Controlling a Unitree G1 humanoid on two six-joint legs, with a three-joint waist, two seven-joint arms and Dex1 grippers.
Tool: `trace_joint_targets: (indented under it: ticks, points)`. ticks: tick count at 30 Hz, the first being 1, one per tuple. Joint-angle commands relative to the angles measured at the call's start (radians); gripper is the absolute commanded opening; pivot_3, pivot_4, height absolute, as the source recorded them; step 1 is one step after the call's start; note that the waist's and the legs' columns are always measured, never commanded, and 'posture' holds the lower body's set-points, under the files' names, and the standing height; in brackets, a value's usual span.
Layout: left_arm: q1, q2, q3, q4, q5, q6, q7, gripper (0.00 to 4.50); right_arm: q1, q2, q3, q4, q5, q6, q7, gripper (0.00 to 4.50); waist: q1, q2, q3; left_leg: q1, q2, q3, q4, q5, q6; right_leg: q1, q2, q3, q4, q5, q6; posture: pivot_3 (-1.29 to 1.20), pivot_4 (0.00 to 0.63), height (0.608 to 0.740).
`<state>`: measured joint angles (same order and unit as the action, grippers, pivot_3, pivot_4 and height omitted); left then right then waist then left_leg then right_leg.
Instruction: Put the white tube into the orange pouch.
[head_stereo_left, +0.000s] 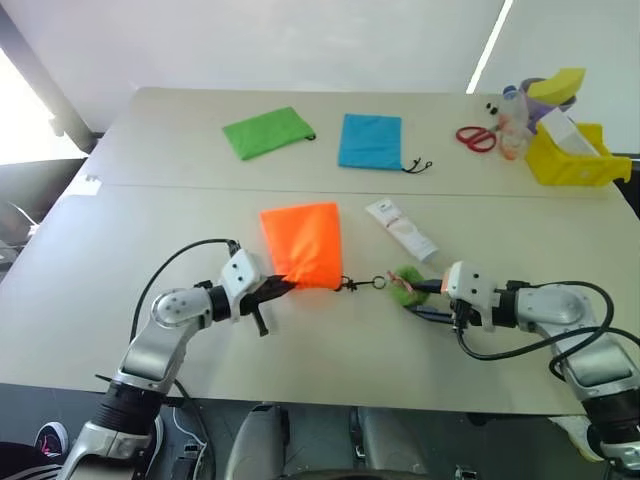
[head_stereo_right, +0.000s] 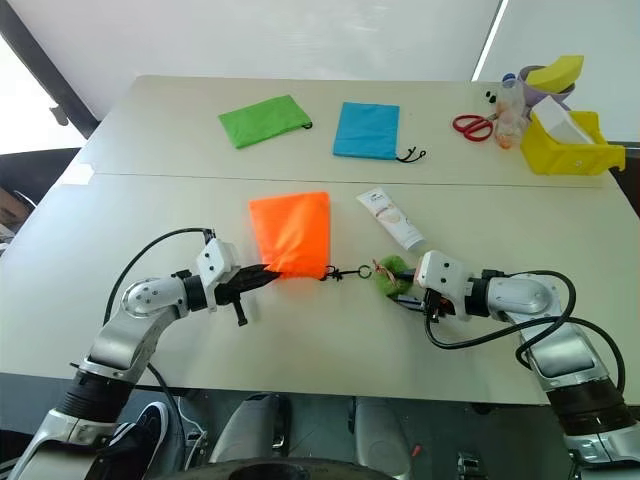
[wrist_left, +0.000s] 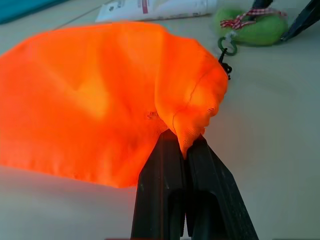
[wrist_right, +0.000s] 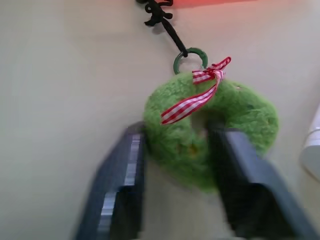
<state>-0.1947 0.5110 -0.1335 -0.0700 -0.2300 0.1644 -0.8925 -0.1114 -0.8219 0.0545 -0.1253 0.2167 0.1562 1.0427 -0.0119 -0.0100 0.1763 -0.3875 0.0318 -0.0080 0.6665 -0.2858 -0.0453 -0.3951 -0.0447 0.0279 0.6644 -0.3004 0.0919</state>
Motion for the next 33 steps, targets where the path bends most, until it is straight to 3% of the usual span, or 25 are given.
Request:
trace_joint_targets:
  ticks: [1,6,10,13,19,33]
  points:
    - [0.008,0.016,0.039,-0.046,-0.02,0.004,0.006,0.0,-0.002,0.017,-0.078,-0.101,0.128,0.061,0.012,3.78,0.0,0.0,0.0,0.0,0.0,0.0,0.0,0.0,0.0,0.0,0.0,0.0,0.0,0.0,0.0,0.0,0.15,0.74]
    - [0.021,0.02,0.058,-0.056,-0.017,0.001,0.025,0.0,-0.058,0.066,-0.161,-0.134,0.259,0.159,-0.04,3.78,-0.003,0.0,0.0,0.0,0.001,-0.001,0.0,0.0,0.0,0.0,0.0,0.0,0.0,0.0,0.0,0.0,0.15,0.74]
    - [0.025,0.005,0.046,-0.058,-0.013,-0.001,0.035,0.0,-0.176,0.108,-0.129,0.01,0.068,0.153,-0.25,3.78,-0.002,0.0,0.0,0.001,0.0,-0.001,0.0,0.0,0.0,0.001,0.0,0.001,0.0,0.0,0.0,0.0,0.15,0.74]
    - [0.018,-0.003,0.043,-0.057,-0.01,0.0,0.037,0.0,-0.223,0.106,-0.116,0.072,0.01,0.246,-0.334,3.78,0.003,0.0,0.0,0.001,0.0,0.001,0.0,0.0,0.0,0.0,0.0,0.0,0.0,0.0,0.0,0.0,0.15,0.74]
    - [0.014,-0.008,0.043,-0.049,-0.009,-0.003,0.042,0.0,-0.249,0.157,-0.138,0.04,0.086,0.454,-0.368,3.78,-0.003,0.0,0.0,-0.003,0.0,0.0,-0.001,0.0,0.0,-0.003,0.0,0.0,0.0,0.0,0.0,0.0,0.15,0.74]
    - [0.012,-0.014,0.041,-0.056,-0.012,0.002,0.05,0.0,-0.262,0.176,-0.098,0.058,0.029,0.523,-0.431,3.78,-0.002,0.0,0.0,-0.003,0.0,0.001,0.0,0.0,0.0,-0.003,0.0,0.0,0.0,0.0,0.0,0.0,0.15,0.74]
